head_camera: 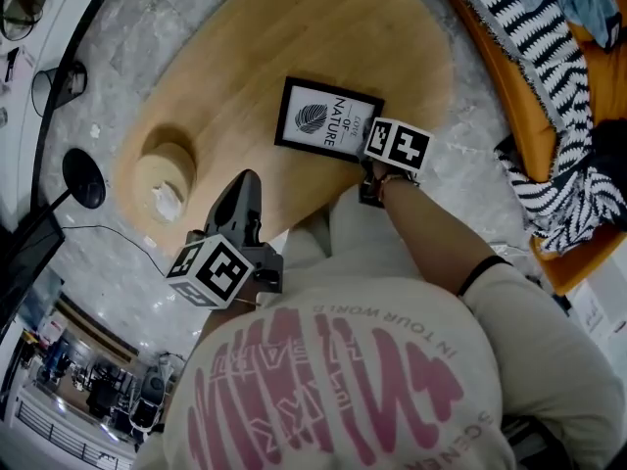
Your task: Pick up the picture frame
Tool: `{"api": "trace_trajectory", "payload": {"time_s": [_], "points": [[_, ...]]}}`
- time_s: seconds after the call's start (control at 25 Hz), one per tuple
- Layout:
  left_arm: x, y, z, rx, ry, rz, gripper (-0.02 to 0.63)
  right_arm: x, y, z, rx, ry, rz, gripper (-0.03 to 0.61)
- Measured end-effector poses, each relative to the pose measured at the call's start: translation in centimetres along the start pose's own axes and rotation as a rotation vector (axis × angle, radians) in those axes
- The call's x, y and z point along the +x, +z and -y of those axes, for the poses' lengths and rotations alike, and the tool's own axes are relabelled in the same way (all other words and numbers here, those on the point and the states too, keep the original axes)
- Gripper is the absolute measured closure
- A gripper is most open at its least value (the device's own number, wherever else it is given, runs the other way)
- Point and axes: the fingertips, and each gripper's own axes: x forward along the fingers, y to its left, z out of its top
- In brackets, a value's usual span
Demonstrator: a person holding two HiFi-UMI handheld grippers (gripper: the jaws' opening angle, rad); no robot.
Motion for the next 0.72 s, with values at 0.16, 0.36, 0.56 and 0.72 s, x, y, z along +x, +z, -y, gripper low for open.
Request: {"api": "trace_trajectory", "payload": {"time_s": [0.16,0.36,0.56,0.72], "points": [[-0.5,-0.2,-0.1,0.003,0.004,0.014,0.611,0.1,0.0,0.4,0.026,0.008,-0.015,0.505],[-1.4,0.0,-0.1,0.016,-0.015,0.027,0.611,-0.7,-0.6,1.6,0.119,-0.02,-0.007,0.506],[-2.7,0.6,0.0,0.044,-0.041,0.044,0.611,-2.1,-1.7,2.2,0.238,-0.023,-0.006,0.506],[-4.0,1.1,0.1,0.069,-0.062,0.065,0.611,-3.5,-2.8,2.3,0.366,0.01,0.011,0.506]]}}
